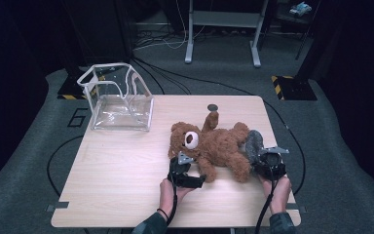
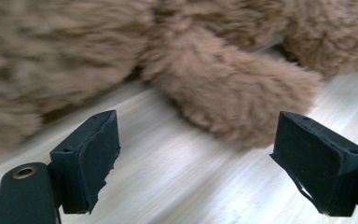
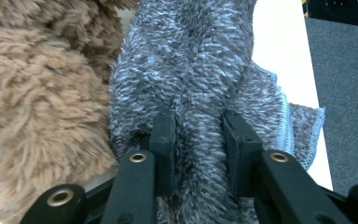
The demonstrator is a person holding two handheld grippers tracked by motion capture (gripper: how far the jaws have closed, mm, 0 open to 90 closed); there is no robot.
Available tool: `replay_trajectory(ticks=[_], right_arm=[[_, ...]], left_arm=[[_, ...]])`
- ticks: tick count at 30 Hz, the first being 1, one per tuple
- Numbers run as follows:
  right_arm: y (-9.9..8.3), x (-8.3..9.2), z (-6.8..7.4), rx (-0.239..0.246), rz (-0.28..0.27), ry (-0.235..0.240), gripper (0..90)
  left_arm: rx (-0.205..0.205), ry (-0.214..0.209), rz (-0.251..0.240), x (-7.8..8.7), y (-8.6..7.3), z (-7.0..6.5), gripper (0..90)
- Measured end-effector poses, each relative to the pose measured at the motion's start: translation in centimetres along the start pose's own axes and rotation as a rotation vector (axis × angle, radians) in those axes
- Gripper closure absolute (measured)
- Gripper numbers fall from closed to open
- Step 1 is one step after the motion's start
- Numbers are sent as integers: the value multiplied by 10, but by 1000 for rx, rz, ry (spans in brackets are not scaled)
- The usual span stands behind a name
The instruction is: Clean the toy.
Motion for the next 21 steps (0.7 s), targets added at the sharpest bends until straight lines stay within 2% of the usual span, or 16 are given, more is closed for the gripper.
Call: replay_trajectory(ticks=[1,4,6,10,13,15,20,21], right_arm=[[-1,-1,-1,-3,3,-1,681],[-3,-2,-2,-14,7,-1,681],[-4,-3,-3,-15,7,1,680],[-4,-3,-3,-13,11,1,680],[-5,-4,-3,-10,12,4,679],[-5,-5,-3,-8,12,5,679],[-6,-7,-3,-17,15,5,679],[-7,-7,-3,-18,13,5,679]], left_arm=[[8,-10,-5,-2,1,-8,136],[28,-4,-16,-4,2,-14,134],[4,19,-21,-7,3,-22,136],[-9,51,-17,-14,4,-30,142],[-5,89,-14,-21,6,-31,155],[-23,123,1,-24,6,-30,166],[-1,174,-17,-30,7,-29,204],[0,190,-5,-31,5,-27,276]])
Point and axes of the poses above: each handheld gripper's, and its own axes: x roughly backward along the jaws, y roughly out of its top, z roughly to its left, the point moved 7 cm from there along -x, roughly forward along the jaws, and after that the axes turned 4 degrees about y, right-handed, at the moved point
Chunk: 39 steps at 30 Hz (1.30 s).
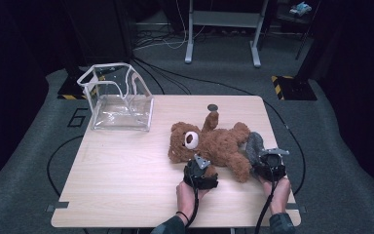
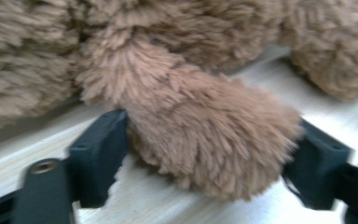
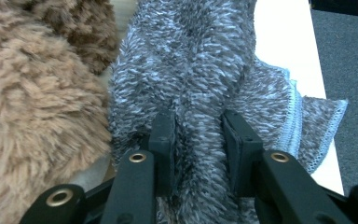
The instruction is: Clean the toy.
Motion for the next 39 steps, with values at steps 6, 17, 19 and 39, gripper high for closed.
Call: replay_trajectory(ticks=[6,17,19,39], right_arm=[[-1,-1,-1,-3,-4,5,677],[0,-8,1,-10,-3,13,675],[0,-9,2,-20,2,14,675],[-1,-9,11,4,-5,24,669]], left_arm=[[35,3,-17,-1,-1,3,512],[53,-28,-44,4,9,12,703],[47,-33,-47,6,12,14,715],[-21,-58,-123,23,87,36,751]])
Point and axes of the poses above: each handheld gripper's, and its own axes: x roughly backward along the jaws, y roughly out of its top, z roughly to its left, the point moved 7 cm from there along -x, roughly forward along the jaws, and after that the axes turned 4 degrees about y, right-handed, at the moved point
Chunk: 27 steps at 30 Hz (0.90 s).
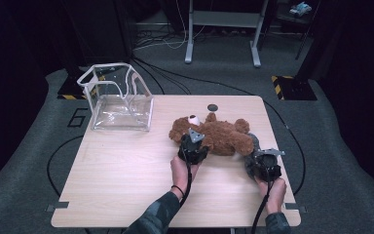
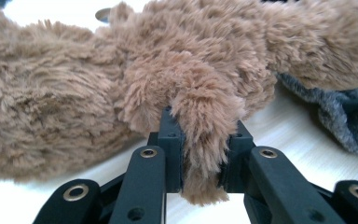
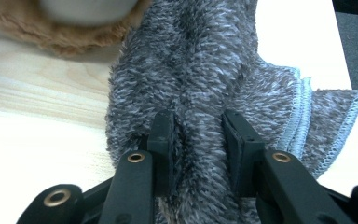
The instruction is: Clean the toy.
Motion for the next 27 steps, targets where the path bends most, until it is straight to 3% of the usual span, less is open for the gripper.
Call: replay_trajectory(ticks=[4,10,16,19,22,25,27], right_arm=[[1,2,3,4,-7,4,667],[5,6,9,15,-21,10,666],[9,11,7,9,-38,9,663],[8,10,8,-2,-23,15,663],[3,8,12,19,-9,24,666],[0,9,16,26,-6,32,674],[-1,10,18,35,-9,37,678]], left_arm=[[0,-14,-7,4,9,0,751],[-11,-47,-28,19,28,-15,751],[9,-67,-52,32,36,-27,746],[40,-51,-30,22,27,-19,729],[73,-14,-13,11,19,-4,716],[109,12,-7,7,20,11,704],[112,19,-7,7,21,14,693]])
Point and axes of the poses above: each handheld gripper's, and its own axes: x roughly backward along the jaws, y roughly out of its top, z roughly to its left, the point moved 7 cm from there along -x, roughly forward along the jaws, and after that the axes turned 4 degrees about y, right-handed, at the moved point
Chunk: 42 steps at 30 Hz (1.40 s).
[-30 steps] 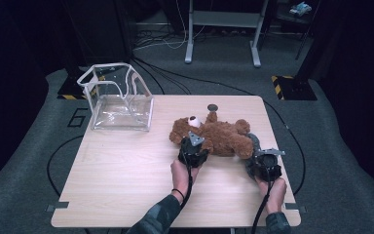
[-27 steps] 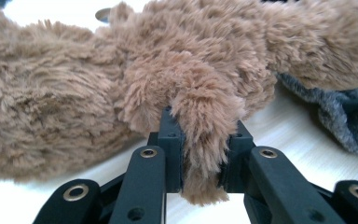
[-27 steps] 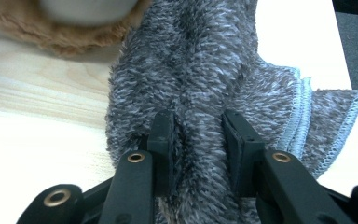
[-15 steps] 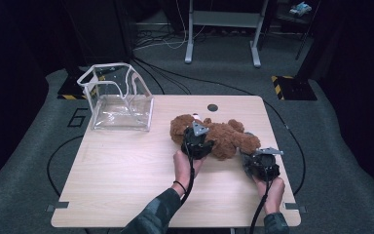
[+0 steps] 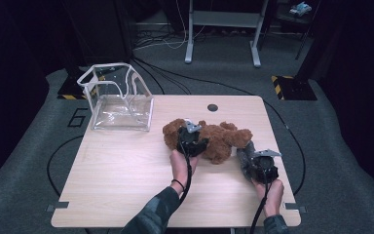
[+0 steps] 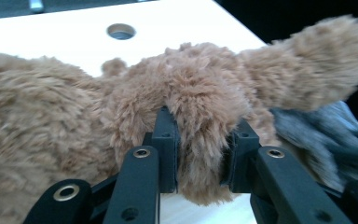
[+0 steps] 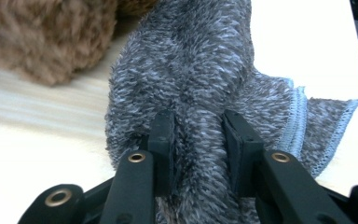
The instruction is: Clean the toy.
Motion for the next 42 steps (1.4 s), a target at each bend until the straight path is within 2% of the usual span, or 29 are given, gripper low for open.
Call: replay_trajectory(ticks=[1,2,4,5,7,8,9,10,11,14,17,18,19,20,22,23,24,26,28,30,34,36,37,38,39,40,41,42], right_arm=[[-1,2,2,2,-4,3,680],[-2,8,11,16,-20,14,683],[-2,15,20,36,-37,26,684],[-2,20,25,55,-41,36,685],[-4,27,38,57,-48,55,686],[-5,31,43,79,-44,61,687],[-7,33,50,79,-44,66,687],[-9,36,55,91,-43,86,687],[-10,39,63,95,-45,98,688],[-9,44,84,154,-75,134,688],[10,43,97,178,-136,159,688],[10,43,97,178,-136,159,688],[19,41,100,186,-149,156,687],[38,37,107,191,-197,167,687],[57,32,114,203,-220,160,687],[57,32,114,203,-220,160,687],[72,24,121,205,-238,159,687],[82,14,127,213,-244,158,688],[88,3,127,231,-246,124,691],[92,-5,124,222,-241,113,694],[94,-14,105,222,-216,37,701],[93,-15,100,204,-205,22,703],[92,-18,93,193,-196,10,703],[89,-24,74,150,-162,-32,703],[87,-26,66,126,-155,-41,703],[87,-26,66,126,-155,-41,703],[86,-27,58,123,-153,-49,703],[82,-23,54,100,-155,-36,702]], left_arm=[[-6,10,4,-1,2,4,693],[0,21,8,-3,3,8,671],[7,25,9,-5,4,10,654],[7,25,9,-6,4,10,652],[9,27,9,-5,4,11,658],[16,28,10,-5,4,10,662],[16,27,12,-5,3,10,664],[21,29,9,-5,3,10,665],[9,29,17,-4,3,10,667],[16,23,14,-4,2,9,667],[26,17,20,-3,1,9,666],[26,17,20,-3,1,9,666],[27,14,22,-3,1,8,666],[28,9,28,-2,1,8,666],[28,2,38,-1,1,9,670],[28,2,38,-1,1,9,672],[53,-13,40,1,2,7,676],[63,-14,43,1,2,7,682],[84,-30,44,2,4,6,685],[74,-41,56,3,4,8,687],[66,-55,54,5,6,8,687],[66,-59,53,5,7,8,686],[67,-59,55,6,7,9,686],[70,-60,53,6,8,9,686],[75,-55,53,6,8,13,685],[75,-55,53,6,8,13,684],[78,-58,57,5,8,14,684],[78,-59,58,4,9,15,681]])
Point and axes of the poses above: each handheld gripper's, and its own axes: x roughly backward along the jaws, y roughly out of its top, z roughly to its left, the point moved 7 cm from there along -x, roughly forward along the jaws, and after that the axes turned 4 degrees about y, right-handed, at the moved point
